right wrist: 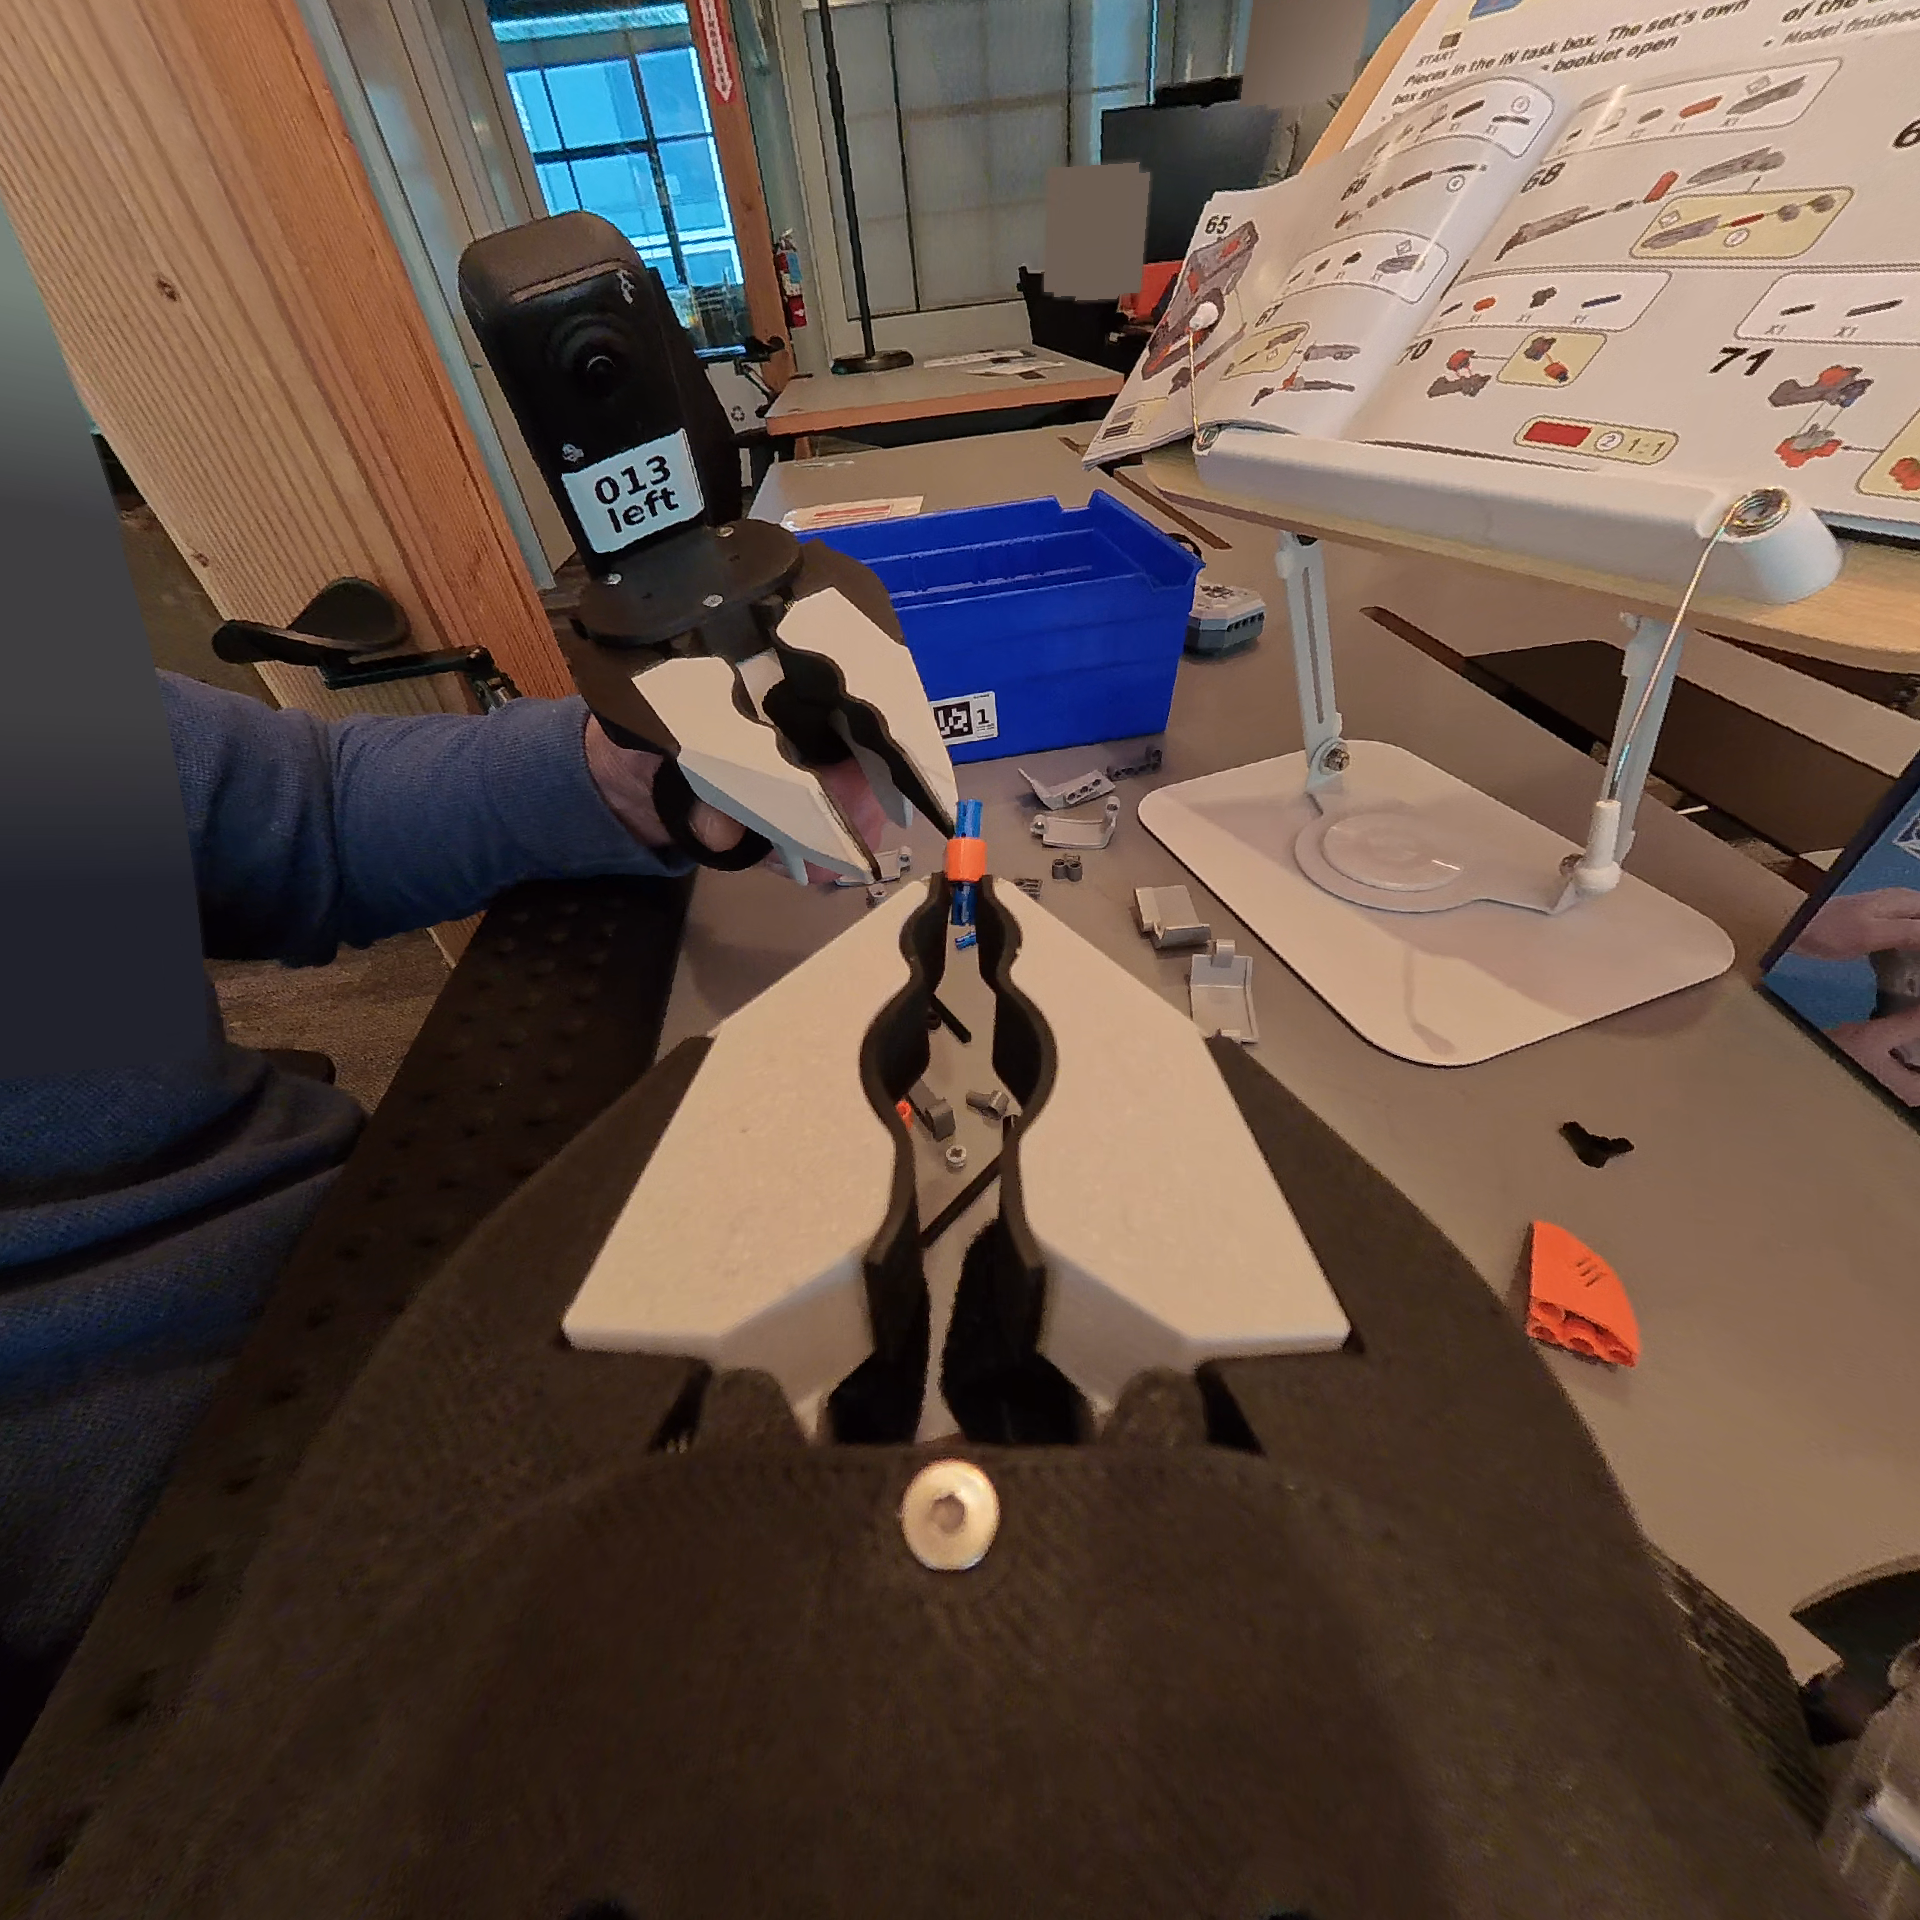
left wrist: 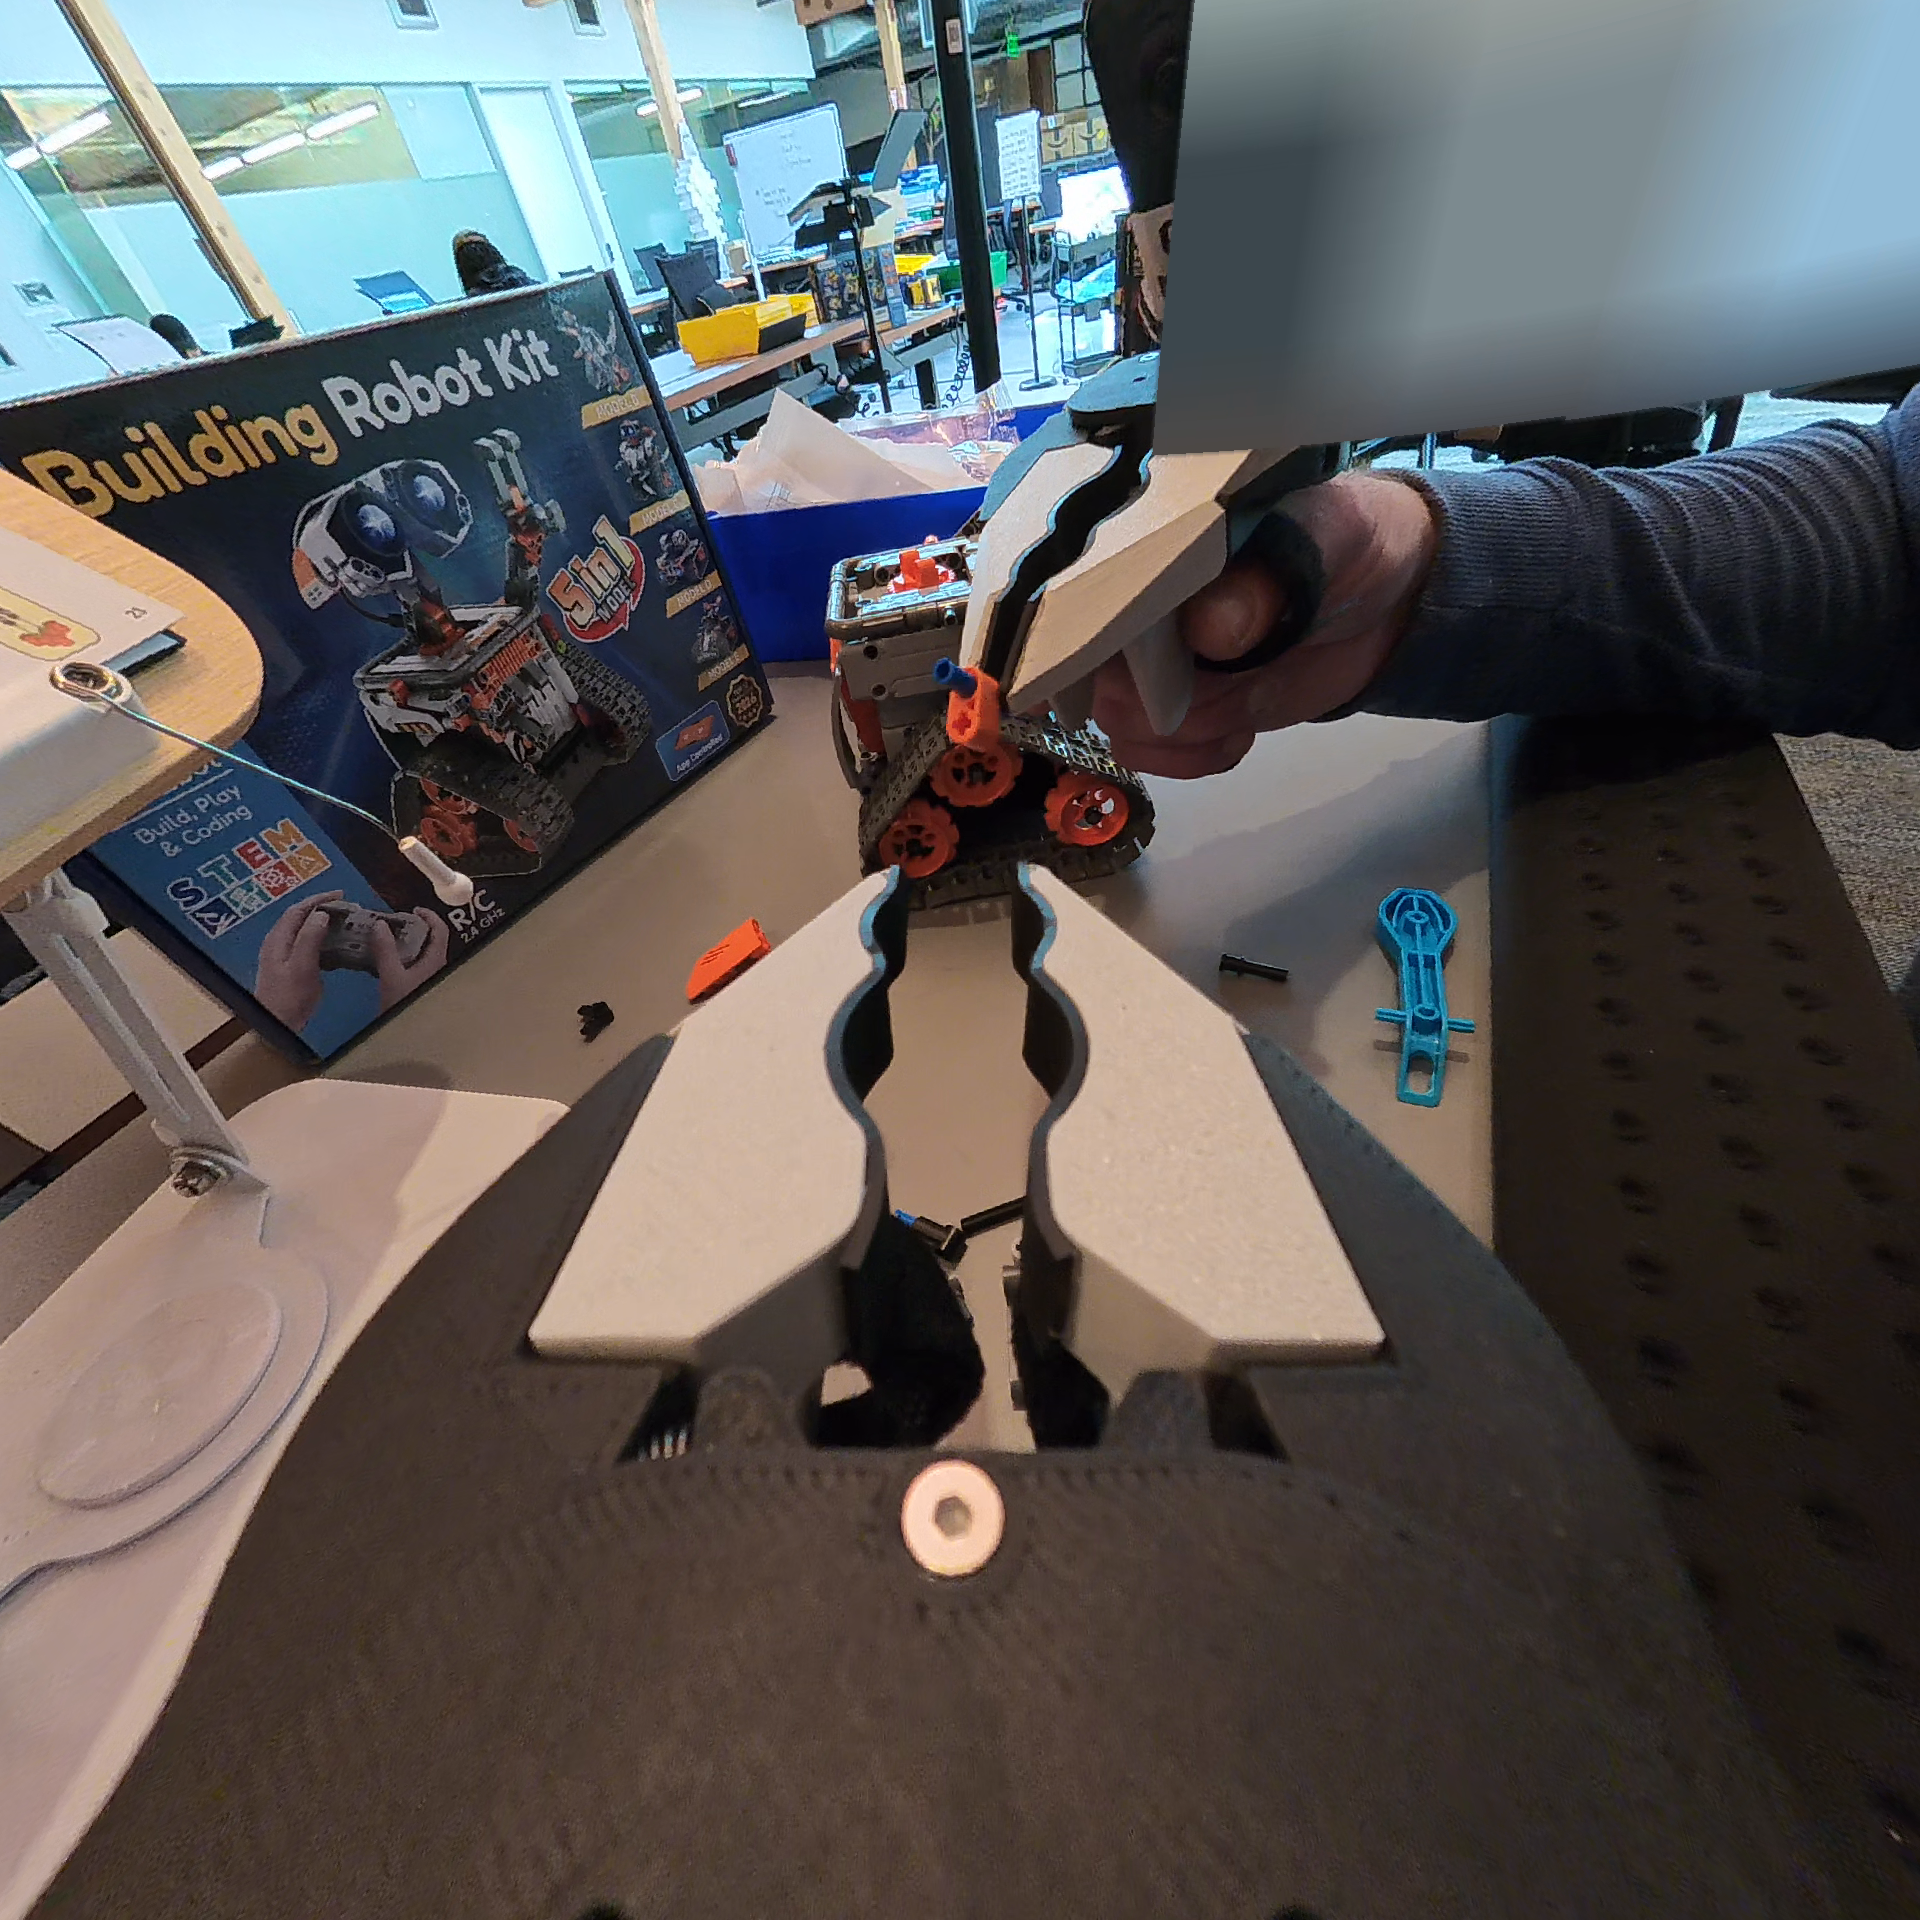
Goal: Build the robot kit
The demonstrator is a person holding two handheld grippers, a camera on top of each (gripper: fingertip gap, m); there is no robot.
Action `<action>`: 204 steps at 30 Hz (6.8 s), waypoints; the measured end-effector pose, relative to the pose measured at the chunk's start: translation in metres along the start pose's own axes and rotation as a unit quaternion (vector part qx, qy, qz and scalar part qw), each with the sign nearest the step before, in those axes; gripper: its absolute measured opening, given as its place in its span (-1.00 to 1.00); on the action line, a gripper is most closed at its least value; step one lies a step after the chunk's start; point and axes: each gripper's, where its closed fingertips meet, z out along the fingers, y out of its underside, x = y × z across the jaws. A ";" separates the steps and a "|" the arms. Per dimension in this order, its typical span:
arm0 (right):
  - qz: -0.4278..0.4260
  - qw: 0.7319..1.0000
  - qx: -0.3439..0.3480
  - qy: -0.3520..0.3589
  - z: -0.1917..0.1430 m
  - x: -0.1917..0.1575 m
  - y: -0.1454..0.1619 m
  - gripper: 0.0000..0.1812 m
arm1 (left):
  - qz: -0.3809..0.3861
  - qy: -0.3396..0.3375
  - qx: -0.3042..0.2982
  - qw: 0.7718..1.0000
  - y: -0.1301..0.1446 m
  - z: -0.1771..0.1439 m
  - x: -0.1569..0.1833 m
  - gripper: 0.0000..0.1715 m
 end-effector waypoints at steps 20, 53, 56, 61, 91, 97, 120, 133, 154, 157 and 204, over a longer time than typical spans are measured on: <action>0.099 0.990 0.031 -0.092 0.006 -0.023 -0.005 -0.97 | 0.238 -0.112 -0.013 0.965 -0.012 0.010 0.007 -0.69; -0.186 0.974 -0.124 0.041 0.014 -0.024 0.027 -0.96 | 0.341 -0.133 -0.112 0.924 0.009 0.021 0.013 -0.80; -0.238 0.958 -0.146 0.060 0.013 -0.023 0.031 -0.94 | 0.330 -0.132 -0.112 0.928 0.009 0.021 0.013 -0.80; -0.327 0.926 -0.159 0.098 0.012 -0.023 0.029 -0.94 | 0.285 -0.114 -0.108 0.946 0.009 0.022 0.014 -0.80; -0.192 0.976 -0.100 0.037 0.008 -0.024 0.024 -0.99 | 0.262 -0.083 -0.088 0.958 0.009 0.019 0.019 -0.80; -0.144 0.986 -0.086 0.020 0.006 -0.023 0.023 -0.99 | 0.268 -0.096 -0.092 0.954 0.006 0.011 0.012 -0.73; -0.110 0.989 -0.094 0.018 0.004 -0.012 0.037 -0.99 | 0.156 -0.196 -0.289 0.924 0.073 -0.069 -0.070 -0.68; -0.117 0.987 -0.108 0.013 0.006 -0.015 0.047 -0.99 | 0.053 -0.183 -0.407 0.893 0.126 -0.095 -0.080 -0.67; -0.113 0.988 -0.105 0.016 0.005 -0.014 0.048 -0.99 | -0.041 -0.216 -0.488 0.845 0.174 -0.101 -0.118 -0.87; -0.112 0.988 -0.106 0.016 0.005 -0.013 0.049 -0.99 | -0.034 -0.217 -0.487 0.845 0.174 -0.101 -0.117 -0.88; -0.114 0.987 -0.110 0.020 0.001 -0.010 0.049 -0.99 | -0.038 -0.011 -0.402 0.915 0.150 -0.043 -0.031 -0.77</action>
